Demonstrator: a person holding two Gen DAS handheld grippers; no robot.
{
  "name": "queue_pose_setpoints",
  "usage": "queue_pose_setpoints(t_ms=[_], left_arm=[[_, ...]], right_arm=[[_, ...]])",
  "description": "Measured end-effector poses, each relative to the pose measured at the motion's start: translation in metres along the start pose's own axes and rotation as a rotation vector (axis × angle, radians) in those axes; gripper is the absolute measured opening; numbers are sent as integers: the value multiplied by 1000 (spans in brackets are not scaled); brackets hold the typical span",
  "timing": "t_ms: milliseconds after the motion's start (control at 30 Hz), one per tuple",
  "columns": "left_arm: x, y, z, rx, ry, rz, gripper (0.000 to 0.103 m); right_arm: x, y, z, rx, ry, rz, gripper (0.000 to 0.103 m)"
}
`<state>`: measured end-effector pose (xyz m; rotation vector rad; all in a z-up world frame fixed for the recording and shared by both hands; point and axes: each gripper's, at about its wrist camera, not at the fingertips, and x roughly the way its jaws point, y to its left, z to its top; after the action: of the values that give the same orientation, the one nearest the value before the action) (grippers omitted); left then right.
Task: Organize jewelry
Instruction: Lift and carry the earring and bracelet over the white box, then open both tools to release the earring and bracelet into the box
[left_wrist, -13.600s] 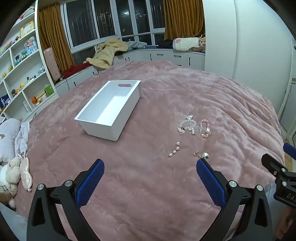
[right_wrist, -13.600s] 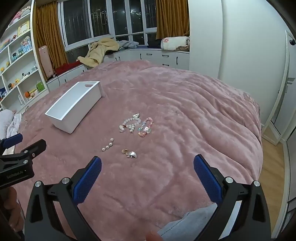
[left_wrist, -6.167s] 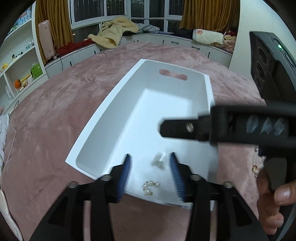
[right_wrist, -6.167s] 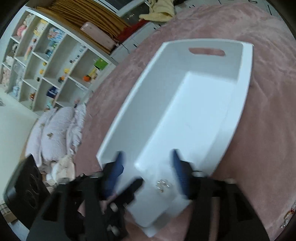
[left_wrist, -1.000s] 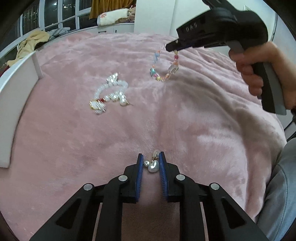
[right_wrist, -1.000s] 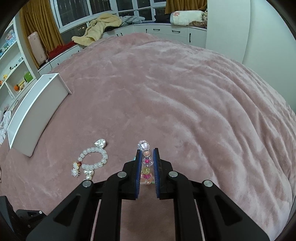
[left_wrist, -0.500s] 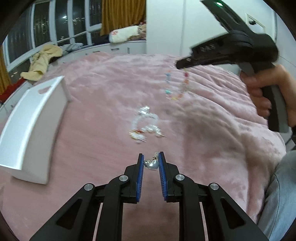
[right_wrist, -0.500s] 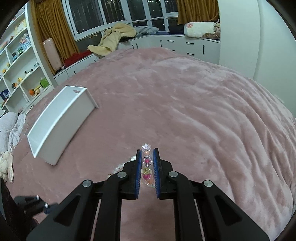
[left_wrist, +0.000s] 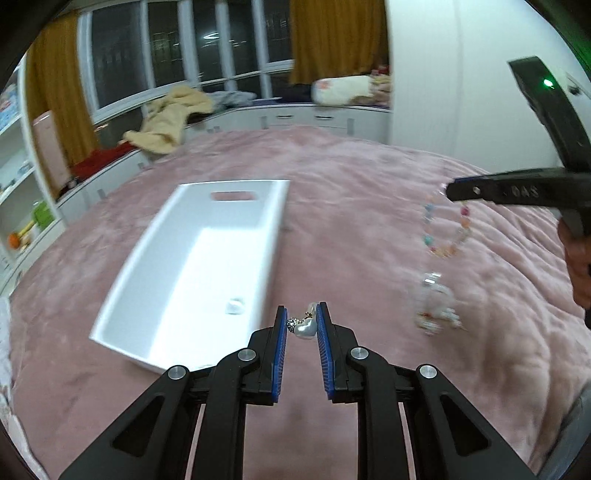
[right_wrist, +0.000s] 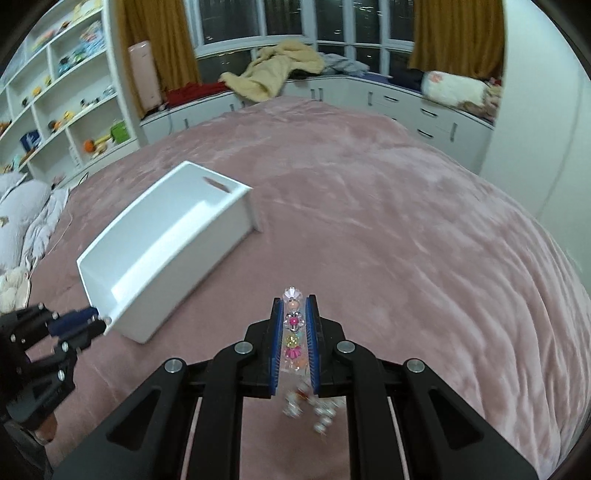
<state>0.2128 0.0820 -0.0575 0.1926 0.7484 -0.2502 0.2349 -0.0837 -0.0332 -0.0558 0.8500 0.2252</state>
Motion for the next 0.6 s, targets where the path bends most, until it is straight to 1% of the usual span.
queue_pose_setpoints(t_ms=[67,200,333,500,600], left_arm=[[1,23,5,-27,5,39,21],[3,61,10,-83,13,86,21],[14,92,8,-126,43,127,21],[37,110,-1,-183,88,145,21],[50,114,-8,-222,112,129,21]], right_arm=[[9,19,12,-33,5,6,13],[28,59,39,-100,11,23,13],[51,94,59,-140,32,49,13],[85,138,72,-172,73,86,13],[97,155,72,-163,77,129,13]])
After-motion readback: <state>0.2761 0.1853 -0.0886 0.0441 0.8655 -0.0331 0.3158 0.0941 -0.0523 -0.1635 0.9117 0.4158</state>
